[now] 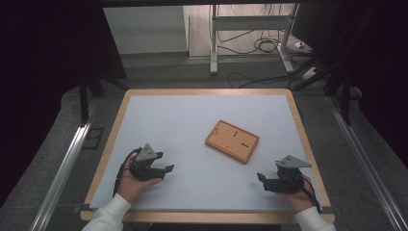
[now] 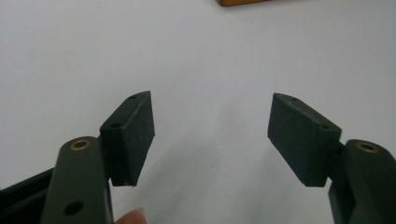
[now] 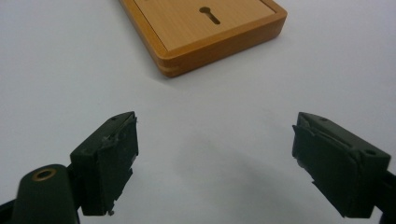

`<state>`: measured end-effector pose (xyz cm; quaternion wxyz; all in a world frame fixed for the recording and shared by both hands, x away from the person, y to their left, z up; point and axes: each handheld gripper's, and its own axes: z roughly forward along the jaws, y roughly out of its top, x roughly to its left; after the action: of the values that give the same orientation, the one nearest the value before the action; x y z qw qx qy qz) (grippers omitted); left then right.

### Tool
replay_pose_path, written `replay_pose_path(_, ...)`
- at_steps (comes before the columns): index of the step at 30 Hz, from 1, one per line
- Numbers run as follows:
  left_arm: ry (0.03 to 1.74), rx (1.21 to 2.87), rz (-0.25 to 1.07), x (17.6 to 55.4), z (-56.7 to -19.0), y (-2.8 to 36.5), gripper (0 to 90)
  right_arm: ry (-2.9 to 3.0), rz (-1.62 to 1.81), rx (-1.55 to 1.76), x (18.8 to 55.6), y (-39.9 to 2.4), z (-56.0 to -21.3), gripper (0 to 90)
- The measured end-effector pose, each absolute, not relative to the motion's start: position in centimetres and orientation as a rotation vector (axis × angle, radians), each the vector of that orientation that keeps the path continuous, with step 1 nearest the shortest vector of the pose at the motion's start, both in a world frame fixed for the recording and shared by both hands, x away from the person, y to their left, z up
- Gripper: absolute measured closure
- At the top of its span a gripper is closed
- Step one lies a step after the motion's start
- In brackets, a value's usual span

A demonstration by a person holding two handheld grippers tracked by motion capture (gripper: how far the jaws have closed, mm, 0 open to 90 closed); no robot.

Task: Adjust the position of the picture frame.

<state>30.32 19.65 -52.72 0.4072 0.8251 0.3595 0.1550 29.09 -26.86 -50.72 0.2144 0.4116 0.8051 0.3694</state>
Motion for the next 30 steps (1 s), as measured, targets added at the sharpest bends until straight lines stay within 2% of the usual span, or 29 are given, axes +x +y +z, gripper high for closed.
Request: replay_pose_path(30,0.909,2.098,0.365,30.4,-52.9,19.5,30.4,2.238,1.081,1.025,28.8,-25.7,-50.2,16.4)
